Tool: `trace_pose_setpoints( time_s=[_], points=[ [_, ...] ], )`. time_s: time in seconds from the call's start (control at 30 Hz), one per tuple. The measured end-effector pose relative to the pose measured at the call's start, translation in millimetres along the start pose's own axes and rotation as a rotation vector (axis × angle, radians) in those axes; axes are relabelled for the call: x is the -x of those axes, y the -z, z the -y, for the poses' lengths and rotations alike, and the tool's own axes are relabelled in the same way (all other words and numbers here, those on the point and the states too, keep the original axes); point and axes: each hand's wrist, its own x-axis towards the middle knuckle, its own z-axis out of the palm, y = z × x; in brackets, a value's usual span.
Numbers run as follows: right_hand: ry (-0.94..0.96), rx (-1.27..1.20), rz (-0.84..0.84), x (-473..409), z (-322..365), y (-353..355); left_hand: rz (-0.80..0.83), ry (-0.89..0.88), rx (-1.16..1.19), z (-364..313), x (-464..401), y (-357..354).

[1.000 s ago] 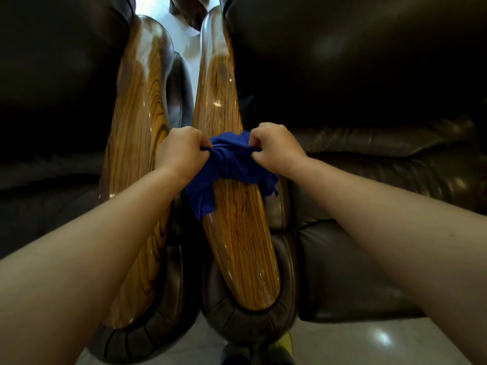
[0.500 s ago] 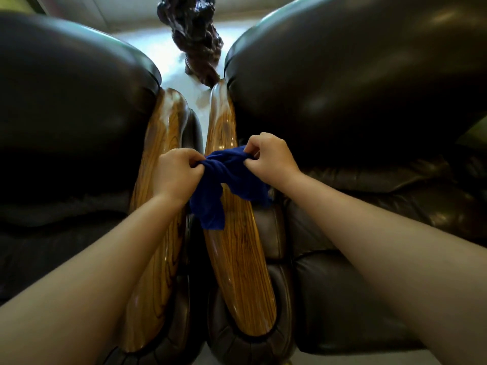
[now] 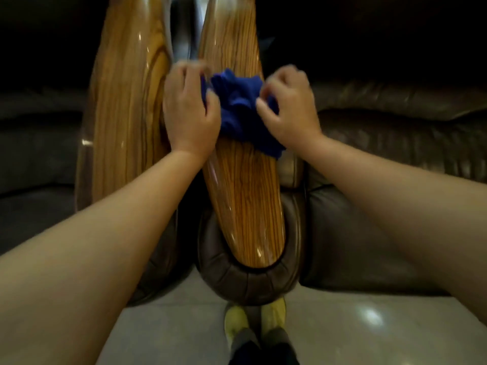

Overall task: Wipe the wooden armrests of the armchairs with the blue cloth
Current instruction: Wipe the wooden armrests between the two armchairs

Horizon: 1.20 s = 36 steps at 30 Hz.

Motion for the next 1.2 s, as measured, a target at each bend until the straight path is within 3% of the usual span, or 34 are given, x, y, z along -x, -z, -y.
trace_pose_setpoints(
  time_s=[0.03,0.13,0.37,0.6,0.87,1.0,1.2],
  points=[
    [0.017,0.009,-0.021,-2.8,-0.2,-6.6,0.019,-0.015,-0.036,3.2,-2.2,-8.5],
    [0.026,-0.049,0.125,-6.0,-2.4,-36.1,0.207,-0.052,-0.119,14.9,3.3,-38.5],
    [0.087,0.115,-0.018,27.5,-7.9,-63.6,0.166,-0.097,-0.226,31.2,38.7,-52.7],
    [0.159,0.19,0.052,76.9,-2.7,-63.9,0.254,-0.12,-0.239,34.4,83.6,-40.3],
    [0.252,0.045,0.108,122.4,-25.8,-66.1,0.28,-0.201,-0.245,43.6,124.2,-37.8],
    [0.17,-0.09,0.094,154.0,-30.8,-76.6,0.279,-0.185,-0.218,48.2,148.4,-39.4],
    [0.085,-0.086,0.033,188.8,-23.8,-87.3,0.26,-0.109,-0.174,44.6,189.8,-44.9]
  ],
)
